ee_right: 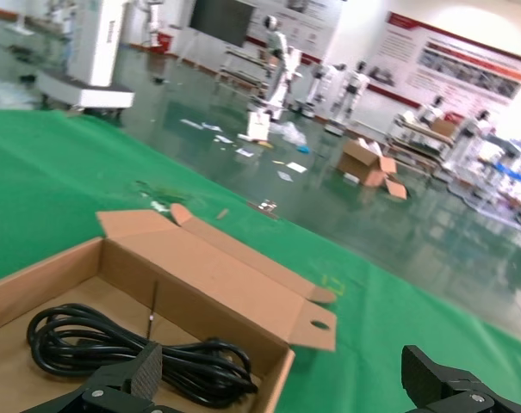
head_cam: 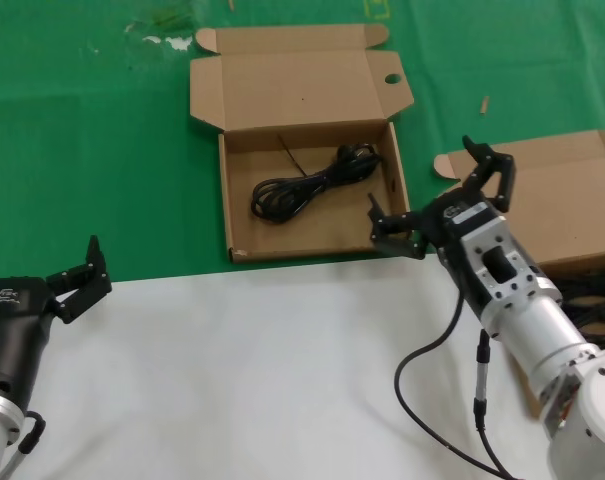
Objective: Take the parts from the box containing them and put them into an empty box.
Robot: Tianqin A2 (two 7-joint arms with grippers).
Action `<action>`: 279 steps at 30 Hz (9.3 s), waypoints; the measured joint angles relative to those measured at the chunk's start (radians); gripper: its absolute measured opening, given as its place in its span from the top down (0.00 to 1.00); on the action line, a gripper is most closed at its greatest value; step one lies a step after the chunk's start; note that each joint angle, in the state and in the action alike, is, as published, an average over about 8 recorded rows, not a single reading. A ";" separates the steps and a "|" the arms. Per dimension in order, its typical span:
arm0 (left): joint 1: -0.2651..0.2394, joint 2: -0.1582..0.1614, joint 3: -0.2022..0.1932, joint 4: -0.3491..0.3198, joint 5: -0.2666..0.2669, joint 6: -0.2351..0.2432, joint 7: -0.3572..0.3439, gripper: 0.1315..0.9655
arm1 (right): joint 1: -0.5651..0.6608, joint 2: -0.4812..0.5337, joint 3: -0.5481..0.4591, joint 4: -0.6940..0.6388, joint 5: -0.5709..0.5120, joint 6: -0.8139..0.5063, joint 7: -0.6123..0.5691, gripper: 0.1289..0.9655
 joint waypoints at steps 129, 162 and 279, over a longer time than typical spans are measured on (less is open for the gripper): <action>0.000 0.000 0.000 0.000 0.000 0.000 0.000 0.00 | -0.233 -0.070 0.315 0.110 -0.134 -0.078 0.376 0.00; 0.000 0.000 0.000 0.000 0.000 0.000 0.000 0.00 | -0.233 -0.070 0.315 0.110 -0.134 -0.078 0.376 0.00; 0.000 0.000 0.000 0.000 0.000 0.000 0.000 0.00 | -0.233 -0.070 0.315 0.110 -0.134 -0.078 0.376 0.00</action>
